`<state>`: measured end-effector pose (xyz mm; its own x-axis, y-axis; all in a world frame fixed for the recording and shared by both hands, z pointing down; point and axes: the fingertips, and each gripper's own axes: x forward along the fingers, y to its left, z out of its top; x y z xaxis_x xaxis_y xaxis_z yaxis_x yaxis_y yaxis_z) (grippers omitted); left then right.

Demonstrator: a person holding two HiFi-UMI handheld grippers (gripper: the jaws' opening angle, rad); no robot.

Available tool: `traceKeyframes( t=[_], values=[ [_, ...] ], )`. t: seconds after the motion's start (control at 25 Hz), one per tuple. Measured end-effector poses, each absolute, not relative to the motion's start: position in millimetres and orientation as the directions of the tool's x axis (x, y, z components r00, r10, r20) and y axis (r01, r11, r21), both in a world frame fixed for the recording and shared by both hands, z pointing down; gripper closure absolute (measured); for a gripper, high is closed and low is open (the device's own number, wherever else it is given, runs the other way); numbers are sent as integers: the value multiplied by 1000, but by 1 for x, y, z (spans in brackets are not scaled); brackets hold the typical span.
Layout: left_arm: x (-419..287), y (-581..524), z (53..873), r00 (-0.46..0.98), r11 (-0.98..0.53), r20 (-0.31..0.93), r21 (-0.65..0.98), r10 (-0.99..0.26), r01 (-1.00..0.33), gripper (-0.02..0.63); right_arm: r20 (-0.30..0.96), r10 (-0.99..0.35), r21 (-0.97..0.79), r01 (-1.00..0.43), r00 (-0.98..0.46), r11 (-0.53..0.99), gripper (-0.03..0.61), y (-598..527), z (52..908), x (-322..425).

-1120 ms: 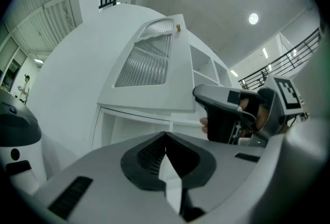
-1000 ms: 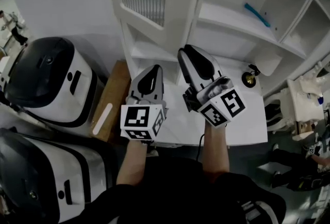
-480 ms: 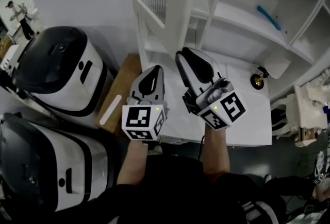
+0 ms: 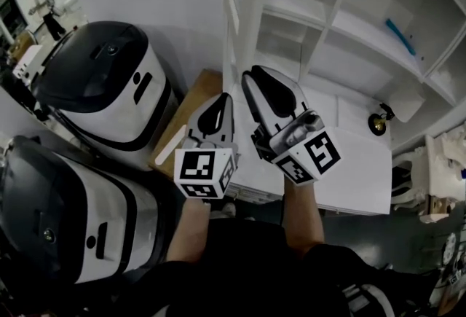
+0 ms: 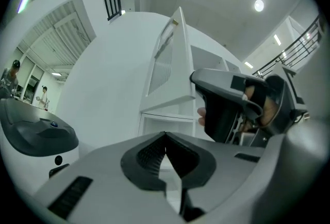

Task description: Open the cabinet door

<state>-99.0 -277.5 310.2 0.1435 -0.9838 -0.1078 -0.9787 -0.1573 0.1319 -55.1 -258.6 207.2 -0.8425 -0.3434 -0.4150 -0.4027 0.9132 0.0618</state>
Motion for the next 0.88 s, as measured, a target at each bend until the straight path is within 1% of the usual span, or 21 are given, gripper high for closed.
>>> traceKeyframes(
  t=[0.4,0.56,0.88],
  values=[
    [-173,-251,307,-20,1,-128,144,-992,-990,600,-398,-262,100,-325,-879,940,488,-247,208,-133],
    [-193,-242,304,-73,54,-140,131,-987,-990,601,-397,-236,84,-291,-887,953,483,-248,211,-160],
    [-217,-231,304,-142,127,-137,112,-980,-986,600,-439,-185,48,-228,-879,972,479,-248,211,-176]
  ],
)
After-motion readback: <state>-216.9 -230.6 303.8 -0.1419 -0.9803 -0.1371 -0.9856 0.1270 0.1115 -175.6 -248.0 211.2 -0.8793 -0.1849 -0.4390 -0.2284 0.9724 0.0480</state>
